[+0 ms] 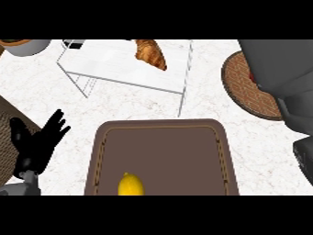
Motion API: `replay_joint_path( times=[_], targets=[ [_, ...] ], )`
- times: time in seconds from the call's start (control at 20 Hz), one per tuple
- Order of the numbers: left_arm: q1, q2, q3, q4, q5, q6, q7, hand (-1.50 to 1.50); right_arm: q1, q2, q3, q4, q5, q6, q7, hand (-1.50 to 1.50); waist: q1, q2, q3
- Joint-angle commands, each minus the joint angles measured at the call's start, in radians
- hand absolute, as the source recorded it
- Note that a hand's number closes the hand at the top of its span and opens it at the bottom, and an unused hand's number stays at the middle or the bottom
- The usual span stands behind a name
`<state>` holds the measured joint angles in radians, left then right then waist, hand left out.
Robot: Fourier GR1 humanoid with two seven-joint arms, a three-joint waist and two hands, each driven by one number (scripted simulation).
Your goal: Pick the croissant from the tray and place it in the tiered shelf
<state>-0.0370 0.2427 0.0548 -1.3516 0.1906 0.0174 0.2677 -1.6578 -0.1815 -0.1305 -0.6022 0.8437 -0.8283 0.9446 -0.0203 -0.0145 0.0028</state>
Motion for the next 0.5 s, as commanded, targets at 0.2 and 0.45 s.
replay_joint_path(
  times=[0.2, 0.45],
  targets=[
    [0.037, -0.028, 0.006, 0.013, -0.008, 0.032, 0.004, 0.0, 0.196, -0.067, -0.014, -0.333, -0.009, 0.065, 0.131, -1.5, -0.038, -0.009, -0.001],
    [0.086, -0.021, 0.003, -0.036, -0.01, 0.02, -0.011, 0.0, 0.335, -0.105, 0.01, -0.633, -0.042, 0.198, 0.201, -1.5, -0.04, -0.013, -0.001]
  ],
)
